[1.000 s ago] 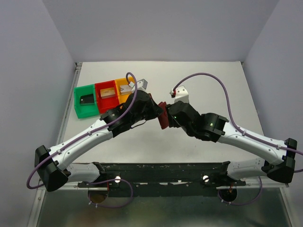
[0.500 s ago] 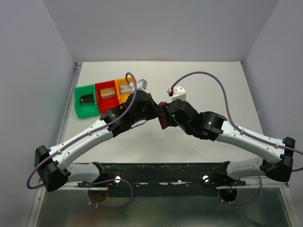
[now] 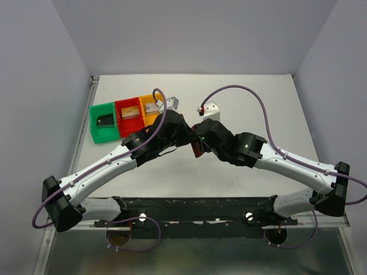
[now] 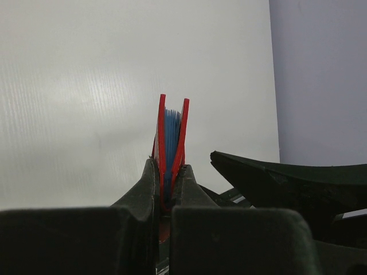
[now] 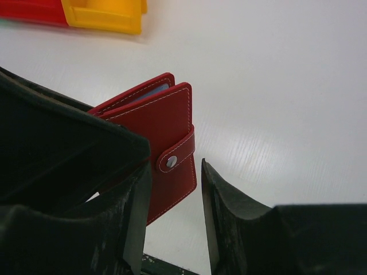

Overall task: Take the credit cards out of the card holder
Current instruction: Open the card holder.

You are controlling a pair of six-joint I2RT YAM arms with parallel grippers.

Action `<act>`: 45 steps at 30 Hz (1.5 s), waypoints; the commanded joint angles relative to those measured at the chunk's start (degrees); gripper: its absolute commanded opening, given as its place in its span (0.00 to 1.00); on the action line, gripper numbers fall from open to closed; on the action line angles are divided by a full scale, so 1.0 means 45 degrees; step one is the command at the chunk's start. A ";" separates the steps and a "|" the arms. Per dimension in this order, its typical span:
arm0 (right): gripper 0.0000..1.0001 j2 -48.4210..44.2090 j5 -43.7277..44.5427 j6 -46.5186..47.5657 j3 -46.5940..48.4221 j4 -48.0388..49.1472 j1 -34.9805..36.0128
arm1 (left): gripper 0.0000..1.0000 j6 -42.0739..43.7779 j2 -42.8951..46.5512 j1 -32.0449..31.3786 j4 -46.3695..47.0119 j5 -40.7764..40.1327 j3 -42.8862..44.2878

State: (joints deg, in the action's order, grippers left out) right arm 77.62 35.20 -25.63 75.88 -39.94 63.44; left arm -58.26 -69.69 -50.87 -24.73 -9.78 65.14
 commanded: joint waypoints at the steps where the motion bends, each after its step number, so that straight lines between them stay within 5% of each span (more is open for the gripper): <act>1: 0.45 0.0386 0.0322 -0.0145 0.0307 -0.0206 0.0121 | 0.00 0.0017 0.0154 -0.0238 0.0359 0.0084 0.0426; 14: 0.30 0.0699 0.0263 -0.0125 0.0170 -0.0420 0.0101 | 0.00 -0.0002 0.0331 -0.0336 0.0534 0.0006 0.0269; 23: 0.00 0.0914 0.0264 -0.0262 0.0170 -0.0733 0.0082 | 0.00 0.0017 0.0389 -0.0375 0.0574 -0.0131 0.0191; 45: 0.00 0.0309 0.0107 -0.0594 -0.0454 -0.0733 -0.0308 | 0.00 0.0017 0.0311 -0.0375 0.0223 -0.0678 0.0094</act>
State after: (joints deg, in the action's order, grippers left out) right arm 80.03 34.98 -27.18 75.99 -39.90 63.51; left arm -57.89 -69.69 -51.88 -26.09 -11.60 65.10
